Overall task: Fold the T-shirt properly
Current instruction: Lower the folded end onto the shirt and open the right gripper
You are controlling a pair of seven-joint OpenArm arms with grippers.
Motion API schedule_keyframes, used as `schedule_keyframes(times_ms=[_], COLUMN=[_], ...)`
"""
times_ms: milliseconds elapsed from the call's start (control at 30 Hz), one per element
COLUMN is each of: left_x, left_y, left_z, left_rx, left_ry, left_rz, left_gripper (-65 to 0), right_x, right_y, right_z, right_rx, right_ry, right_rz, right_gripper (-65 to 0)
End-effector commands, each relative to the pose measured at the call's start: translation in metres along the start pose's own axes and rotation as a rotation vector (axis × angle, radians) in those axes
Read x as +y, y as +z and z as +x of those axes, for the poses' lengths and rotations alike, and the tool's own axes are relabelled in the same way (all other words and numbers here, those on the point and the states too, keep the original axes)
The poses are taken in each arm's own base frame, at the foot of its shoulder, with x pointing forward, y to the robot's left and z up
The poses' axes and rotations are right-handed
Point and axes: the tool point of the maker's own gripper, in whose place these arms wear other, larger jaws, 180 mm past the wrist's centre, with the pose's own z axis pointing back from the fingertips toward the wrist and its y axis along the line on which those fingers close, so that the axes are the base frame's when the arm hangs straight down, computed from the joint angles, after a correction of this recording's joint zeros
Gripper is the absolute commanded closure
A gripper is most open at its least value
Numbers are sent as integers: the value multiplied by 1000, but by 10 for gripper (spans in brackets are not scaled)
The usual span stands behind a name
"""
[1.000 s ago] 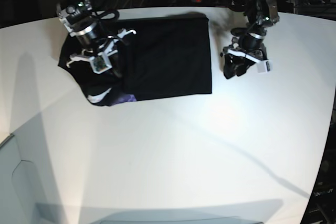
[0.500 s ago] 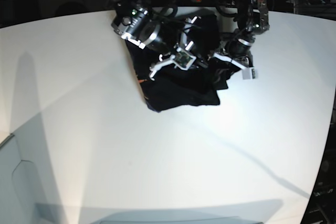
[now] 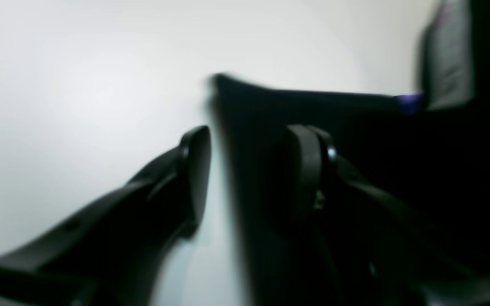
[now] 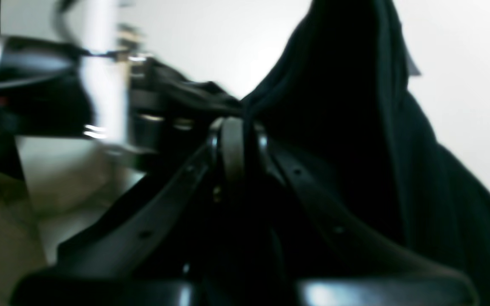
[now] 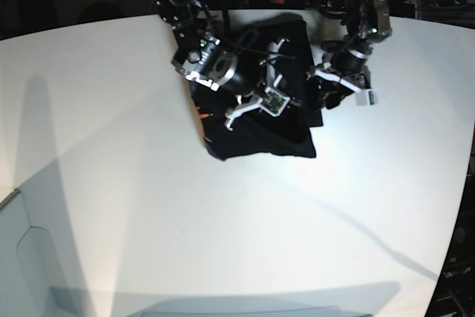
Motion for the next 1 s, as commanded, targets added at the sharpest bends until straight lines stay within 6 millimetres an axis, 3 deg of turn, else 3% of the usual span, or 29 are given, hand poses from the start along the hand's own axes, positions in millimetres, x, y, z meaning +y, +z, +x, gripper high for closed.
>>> schedule_keyframes(times_ms=[0,133,333,467,533,633,800,967], left_x=[4,21,50,53,53,53,54,57], left_y=[9,32,52,54,54,54,55,56], left_z=[15,39,45,45,45,45,48,51], left_rx=[-40,-107,-130,-128,-128,-128,-131,-128], left_ry=[-26,-52,-48,-49,-49,-49,-58,-72], left_rz=[14,73,154,163,163,163,164,166], left_gripper=[-278,-279,-279,-280,-280,-280,-280,-280], right_x=[-1,-1,20,26,30,31,38,1], right_y=[0,-2,-23,-28,-30,-30,-23,14], right_z=[22,23,4,3,3,5,30,70], right_rx=[-80,-83,-24,-13,-9,-17,-78,-191], right_ry=[-8,-5,-3,11,17,20,61,82], right_rz=[0,4,93,118,130,133,135,-14], right_gripper=[0,0,0,0,-35,-151,-279,-287])
